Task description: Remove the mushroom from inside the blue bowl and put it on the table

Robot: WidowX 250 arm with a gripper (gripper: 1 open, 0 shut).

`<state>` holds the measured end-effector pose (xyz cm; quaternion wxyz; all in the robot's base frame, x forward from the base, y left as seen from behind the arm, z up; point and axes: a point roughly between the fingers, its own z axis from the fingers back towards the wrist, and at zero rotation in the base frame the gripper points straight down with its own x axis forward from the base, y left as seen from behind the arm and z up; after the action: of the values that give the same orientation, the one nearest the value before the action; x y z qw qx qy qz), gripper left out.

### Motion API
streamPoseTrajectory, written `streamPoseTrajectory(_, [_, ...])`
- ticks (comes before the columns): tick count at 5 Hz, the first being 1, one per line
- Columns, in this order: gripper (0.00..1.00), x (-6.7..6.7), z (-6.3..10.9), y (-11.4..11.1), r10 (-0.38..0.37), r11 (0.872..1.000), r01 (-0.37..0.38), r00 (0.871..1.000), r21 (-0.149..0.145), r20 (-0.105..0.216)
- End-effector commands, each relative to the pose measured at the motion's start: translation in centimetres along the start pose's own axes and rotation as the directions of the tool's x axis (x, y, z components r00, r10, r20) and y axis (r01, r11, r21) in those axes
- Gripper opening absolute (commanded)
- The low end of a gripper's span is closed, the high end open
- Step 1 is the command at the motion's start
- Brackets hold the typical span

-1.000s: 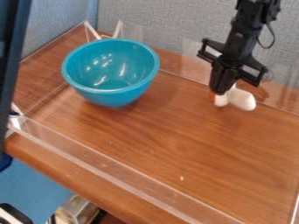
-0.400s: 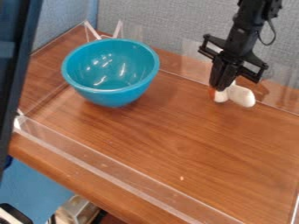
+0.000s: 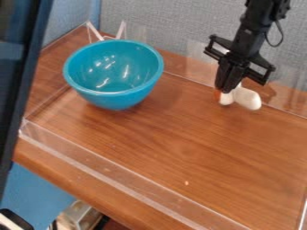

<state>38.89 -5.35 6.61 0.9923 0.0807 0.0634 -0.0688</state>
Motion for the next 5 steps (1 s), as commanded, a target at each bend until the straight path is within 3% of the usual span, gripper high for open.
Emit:
streamPoseTrajectory(1, [0.0, 0.61, 2.18, 0.81, 0.017, 1.0, -0.017, 0.998, 0.001, 0.056])
streamPoseTrajectory(5, [0.0, 0.83, 2.63, 1.05, 0.013, 1.0, -0.013, 0.999, 0.018, 0.03])
